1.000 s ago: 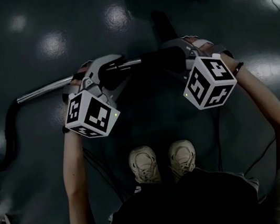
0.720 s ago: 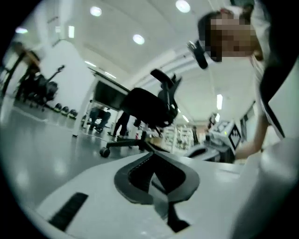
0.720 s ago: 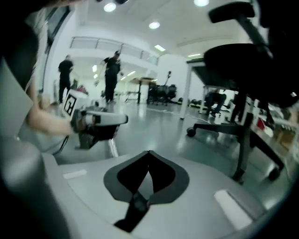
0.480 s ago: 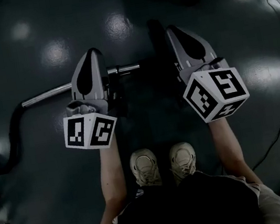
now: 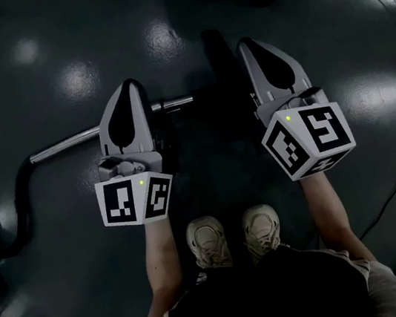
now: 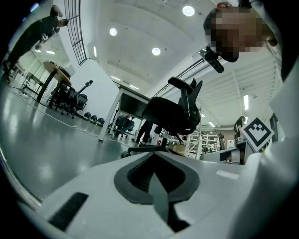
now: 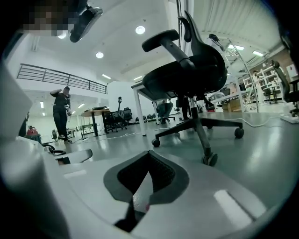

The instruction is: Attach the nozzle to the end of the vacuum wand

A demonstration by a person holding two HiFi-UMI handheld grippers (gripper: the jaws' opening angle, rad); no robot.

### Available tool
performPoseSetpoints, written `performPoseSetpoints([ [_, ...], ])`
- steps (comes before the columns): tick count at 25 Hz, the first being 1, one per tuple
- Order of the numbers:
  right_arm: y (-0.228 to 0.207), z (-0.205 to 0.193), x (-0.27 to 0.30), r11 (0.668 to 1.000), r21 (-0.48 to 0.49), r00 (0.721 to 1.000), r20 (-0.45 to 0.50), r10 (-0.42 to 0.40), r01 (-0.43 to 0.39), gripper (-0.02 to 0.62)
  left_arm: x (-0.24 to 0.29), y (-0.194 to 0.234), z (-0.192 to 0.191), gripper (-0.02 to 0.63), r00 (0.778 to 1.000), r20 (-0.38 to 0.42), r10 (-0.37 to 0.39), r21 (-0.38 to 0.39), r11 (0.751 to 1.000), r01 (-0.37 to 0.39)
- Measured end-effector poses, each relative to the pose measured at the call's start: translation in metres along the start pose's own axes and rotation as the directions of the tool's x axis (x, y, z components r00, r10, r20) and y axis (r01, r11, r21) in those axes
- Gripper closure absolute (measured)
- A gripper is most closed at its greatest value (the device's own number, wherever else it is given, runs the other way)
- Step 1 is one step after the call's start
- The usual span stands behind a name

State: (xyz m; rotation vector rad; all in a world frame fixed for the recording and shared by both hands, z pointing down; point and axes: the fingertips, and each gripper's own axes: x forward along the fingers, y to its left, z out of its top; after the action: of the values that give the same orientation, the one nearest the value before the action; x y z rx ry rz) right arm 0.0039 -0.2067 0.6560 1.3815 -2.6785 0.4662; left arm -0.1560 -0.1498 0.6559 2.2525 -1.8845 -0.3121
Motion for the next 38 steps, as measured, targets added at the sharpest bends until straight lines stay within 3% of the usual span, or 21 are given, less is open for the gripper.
performPoseSetpoints([
  [11, -0.017, -0.023, 0.045, 0.99, 0.134, 0.999, 0.014, 0.036, -0.038, 0.588, 0.019, 0.038, -0.031, 0.601, 0.998, 0.002, 0.062, -0.061, 0.996, -0.062],
  [15, -0.011, 0.005, 0.048, 0.989, 0.145, 0.999, 0.001, 0.042, -0.042, 0.588, 0.025, 0.039, 0.01, 0.601, 0.995, 0.053, 0.089, -0.042, 0.995, -0.087],
  [18, 0.007, 0.083, 0.028, 0.994, 0.107, 0.999, -0.016, 0.032, -0.03, 0.588, 0.028, 0.016, 0.098, 0.601, 0.995, 0.064, 0.074, 0.025, 0.997, -0.076],
  [21, 0.042, 0.196, -0.004, 0.993, 0.117, 0.999, -0.012, 0.036, -0.034, 0.588, 0.025, -0.022, 0.216, 0.601, 0.998, 0.054, 0.035, 0.058, 0.998, -0.038],
  [27, 0.15, 0.494, -0.118, 0.989, 0.13, 0.995, -0.048, 0.084, -0.077, 0.588, -0.003, -0.168, 0.514, 0.6, 1.0, -0.003, -0.007, 0.012, 1.0, 0.007],
  [31, 0.19, 0.671, -0.179, 0.997, 0.043, 0.997, 0.044, 0.066, -0.068, 0.588, 0.002, -0.219, 0.68, 0.6, 0.999, 0.031, 0.015, 0.053, 0.998, -0.016],
  [34, 0.215, 0.74, -0.218, 0.998, 0.016, 0.993, 0.097, 0.064, -0.066, 0.588, -0.008, -0.234, 0.752, 0.6, 0.996, 0.064, 0.057, 0.079, 0.995, -0.062],
  [38, 0.239, 0.765, -0.264, 0.995, -0.002, 0.987, 0.127, 0.096, -0.096, 0.589, -0.036, -0.269, 0.797, 0.6, 0.992, 0.12, 0.029, 0.014, 0.999, -0.031],
])
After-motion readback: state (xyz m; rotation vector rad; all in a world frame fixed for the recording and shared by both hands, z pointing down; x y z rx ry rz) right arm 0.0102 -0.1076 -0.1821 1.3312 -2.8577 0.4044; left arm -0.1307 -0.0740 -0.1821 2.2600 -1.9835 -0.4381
